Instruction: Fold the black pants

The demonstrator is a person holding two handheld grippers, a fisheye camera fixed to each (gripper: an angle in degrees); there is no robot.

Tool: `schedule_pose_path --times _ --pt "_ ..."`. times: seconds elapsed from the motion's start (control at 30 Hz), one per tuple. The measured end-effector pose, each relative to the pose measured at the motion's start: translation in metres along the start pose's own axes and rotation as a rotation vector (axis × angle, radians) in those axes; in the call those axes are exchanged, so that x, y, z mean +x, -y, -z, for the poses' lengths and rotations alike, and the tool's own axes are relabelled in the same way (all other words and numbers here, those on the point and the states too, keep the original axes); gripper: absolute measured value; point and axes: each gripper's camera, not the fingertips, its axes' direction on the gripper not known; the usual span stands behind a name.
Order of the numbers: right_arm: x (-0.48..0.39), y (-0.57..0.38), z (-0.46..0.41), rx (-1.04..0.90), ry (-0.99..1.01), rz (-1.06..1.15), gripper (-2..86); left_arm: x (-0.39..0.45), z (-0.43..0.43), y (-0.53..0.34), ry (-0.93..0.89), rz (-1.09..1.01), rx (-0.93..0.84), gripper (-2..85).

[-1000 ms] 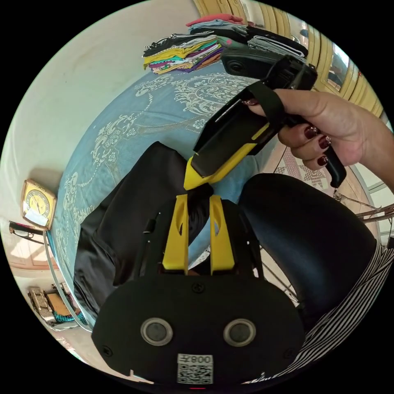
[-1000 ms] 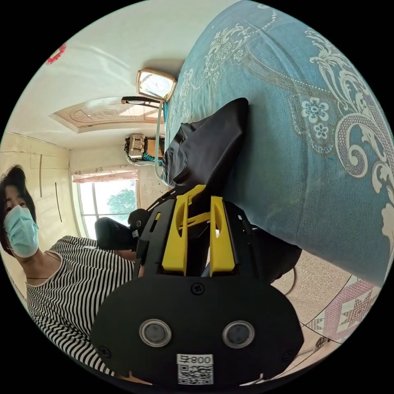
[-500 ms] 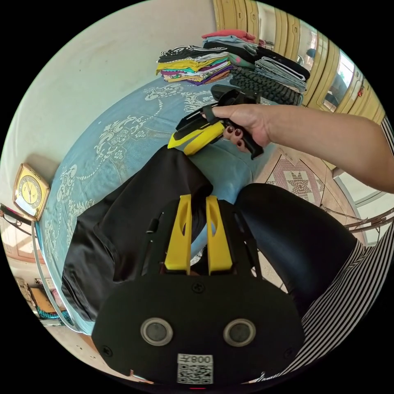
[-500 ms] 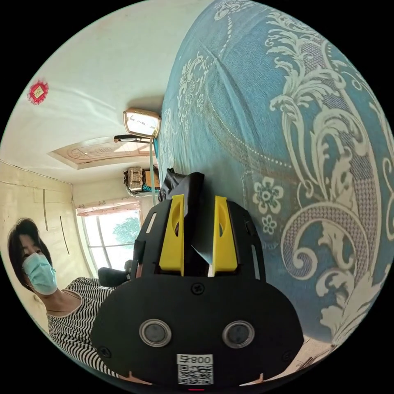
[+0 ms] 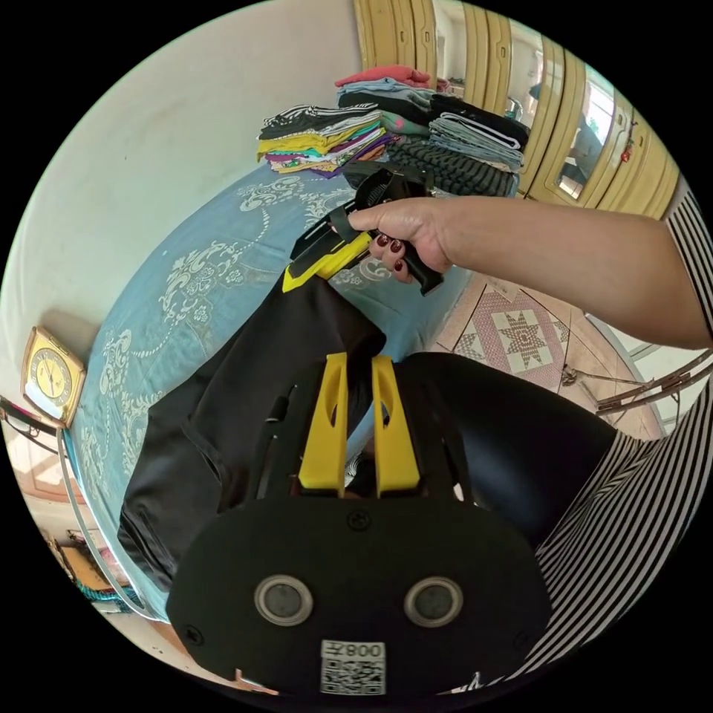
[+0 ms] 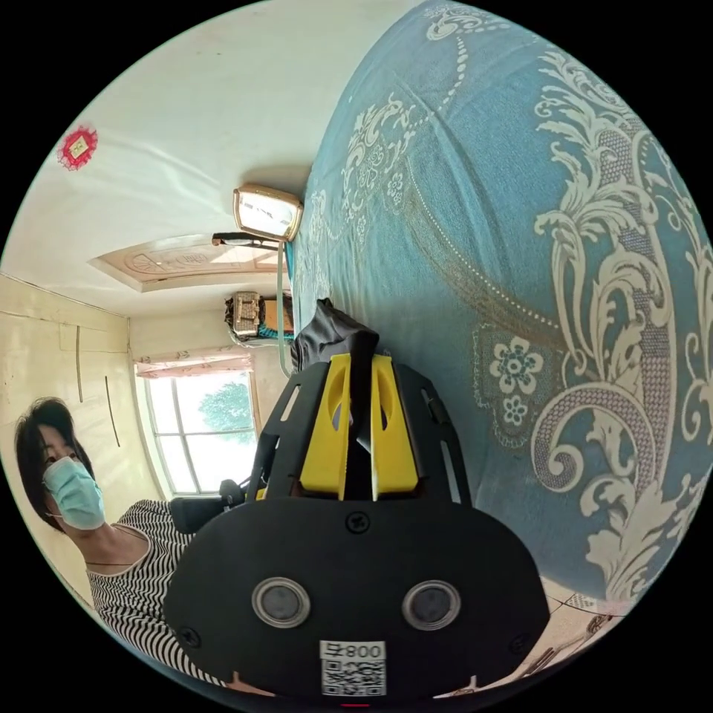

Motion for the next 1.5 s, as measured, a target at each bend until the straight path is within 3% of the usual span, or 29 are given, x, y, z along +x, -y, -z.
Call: schedule_pose_path --times 0.3,0.67,1.13,1.5 --pt "-0.035 -0.045 0.06 0.149 -0.068 -0.024 3.3 0.002 -0.024 -0.049 -0.16 -0.008 0.129 5.5" --pt "-0.133 -0.041 0.007 0.189 0.058 0.093 3.5 -0.09 -0.032 -0.226 -0.204 0.203 0.331 5.6" --pt "-0.308 0.039 -0.196 0.034 0.057 0.231 4.6 -0.238 -0.112 -0.545 -0.34 0.695 0.582 6.0" --pt "-0.381 0.1 -0.395 -0.149 -0.062 0.216 4.9 -0.313 -0.221 -0.771 -0.366 1.031 0.609 6.1"
